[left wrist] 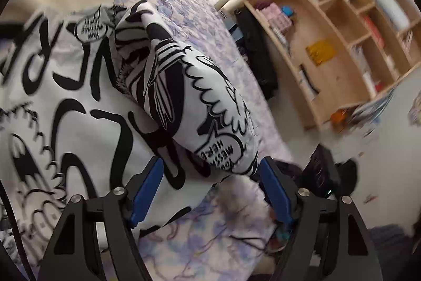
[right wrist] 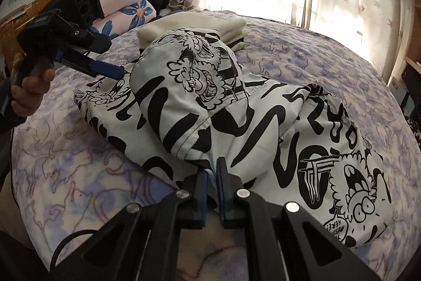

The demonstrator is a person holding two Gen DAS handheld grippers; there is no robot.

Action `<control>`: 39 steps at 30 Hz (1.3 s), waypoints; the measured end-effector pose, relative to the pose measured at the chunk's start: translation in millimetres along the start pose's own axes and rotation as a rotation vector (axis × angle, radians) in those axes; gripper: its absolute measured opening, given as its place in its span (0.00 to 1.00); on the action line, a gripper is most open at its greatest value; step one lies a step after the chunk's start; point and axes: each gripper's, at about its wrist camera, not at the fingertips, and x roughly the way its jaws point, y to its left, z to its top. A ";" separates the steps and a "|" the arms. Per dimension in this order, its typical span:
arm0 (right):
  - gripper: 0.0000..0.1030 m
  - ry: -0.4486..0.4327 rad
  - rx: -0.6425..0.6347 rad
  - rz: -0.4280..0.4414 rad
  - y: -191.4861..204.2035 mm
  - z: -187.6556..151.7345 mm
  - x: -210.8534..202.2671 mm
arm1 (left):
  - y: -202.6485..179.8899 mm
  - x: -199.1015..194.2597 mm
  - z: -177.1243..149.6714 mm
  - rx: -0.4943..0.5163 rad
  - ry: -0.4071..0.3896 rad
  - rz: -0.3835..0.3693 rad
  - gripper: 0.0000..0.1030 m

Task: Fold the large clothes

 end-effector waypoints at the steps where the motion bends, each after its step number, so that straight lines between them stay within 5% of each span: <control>1: 0.08 0.000 0.014 0.005 -1.1 -0.3 -0.6 | 8.7 3.2 1.1 -0.027 -0.011 -0.037 0.73; 6: 0.13 -0.017 0.151 0.071 -16.5 -3.4 -10.9 | 54.9 17.1 6.6 -0.202 -0.120 -0.216 0.76; 11: 0.41 0.005 0.416 0.208 -47.2 -12.3 -8.1 | 77.1 26.8 15.3 -0.301 -0.222 -0.346 0.83; 19: 0.43 -0.040 0.855 0.461 -87.6 -33.8 15.3 | 85.1 68.4 33.7 -0.334 -0.195 -0.395 0.85; 28: 0.45 -0.010 1.026 0.503 -101.2 -33.1 60.9 | 90.6 67.2 37.3 -0.363 -0.268 -0.451 0.85; 32: 0.40 -0.060 1.023 0.491 -104.1 -23.7 62.0 | 100.0 59.2 38.2 -0.398 -0.308 -0.424 0.83; 34: 0.13 -0.074 0.987 0.481 -108.2 -11.0 55.2 | 102.9 60.0 37.1 -0.408 -0.296 -0.411 0.83; 39: 0.11 -0.174 1.046 0.515 -130.3 12.0 32.9 | 99.6 68.4 28.5 -0.420 -0.267 -0.458 0.84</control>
